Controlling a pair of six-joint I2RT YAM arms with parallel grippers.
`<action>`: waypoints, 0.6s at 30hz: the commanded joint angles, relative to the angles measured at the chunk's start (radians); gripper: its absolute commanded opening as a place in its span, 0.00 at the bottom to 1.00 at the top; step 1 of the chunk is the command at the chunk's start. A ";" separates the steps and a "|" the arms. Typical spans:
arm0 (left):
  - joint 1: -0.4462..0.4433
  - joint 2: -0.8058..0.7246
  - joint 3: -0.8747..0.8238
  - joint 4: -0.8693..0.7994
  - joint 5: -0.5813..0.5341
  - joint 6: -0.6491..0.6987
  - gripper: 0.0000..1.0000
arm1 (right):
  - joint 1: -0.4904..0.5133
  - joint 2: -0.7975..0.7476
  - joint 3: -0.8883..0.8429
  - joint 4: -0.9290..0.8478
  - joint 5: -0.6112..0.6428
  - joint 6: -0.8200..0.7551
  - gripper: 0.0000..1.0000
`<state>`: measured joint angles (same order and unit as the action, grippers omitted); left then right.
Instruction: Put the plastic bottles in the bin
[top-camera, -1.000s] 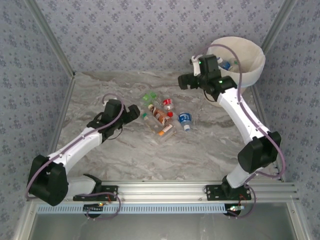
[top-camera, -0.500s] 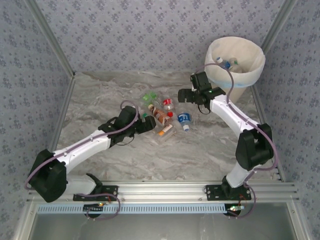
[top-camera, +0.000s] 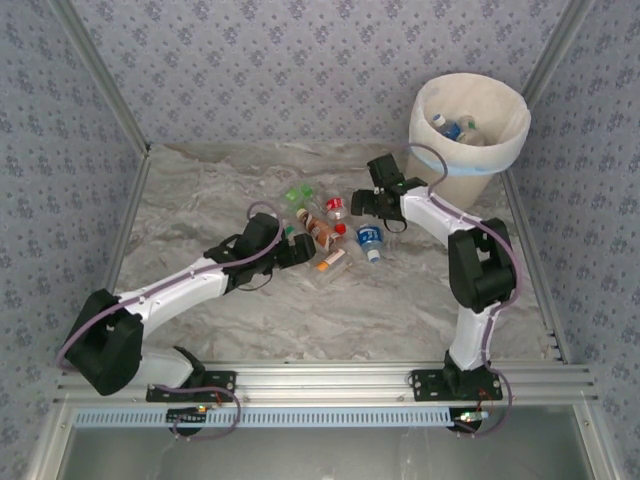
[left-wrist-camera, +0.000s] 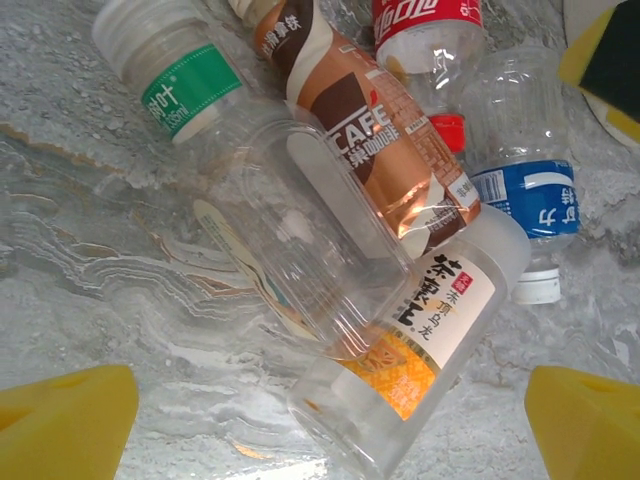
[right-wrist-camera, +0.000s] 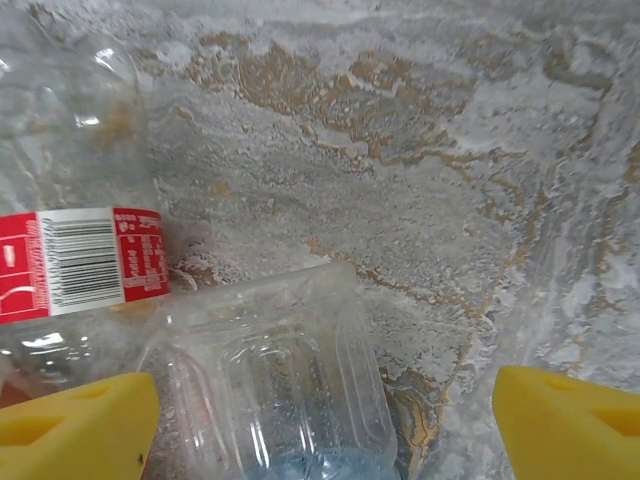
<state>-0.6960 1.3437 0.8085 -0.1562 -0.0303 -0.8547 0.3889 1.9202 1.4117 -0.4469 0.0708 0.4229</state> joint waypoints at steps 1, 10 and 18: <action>-0.003 -0.022 0.000 -0.015 -0.079 -0.002 0.99 | 0.006 0.042 0.022 -0.010 -0.033 0.003 0.87; -0.004 -0.008 0.000 0.008 -0.180 -0.094 0.99 | 0.014 0.126 0.025 0.006 -0.087 -0.009 0.86; 0.004 0.009 0.027 -0.015 -0.198 -0.084 0.99 | 0.025 0.138 0.026 0.014 -0.022 0.008 0.74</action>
<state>-0.6956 1.3441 0.8085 -0.1596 -0.2024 -0.9337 0.4049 2.0457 1.4231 -0.4294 0.0181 0.4229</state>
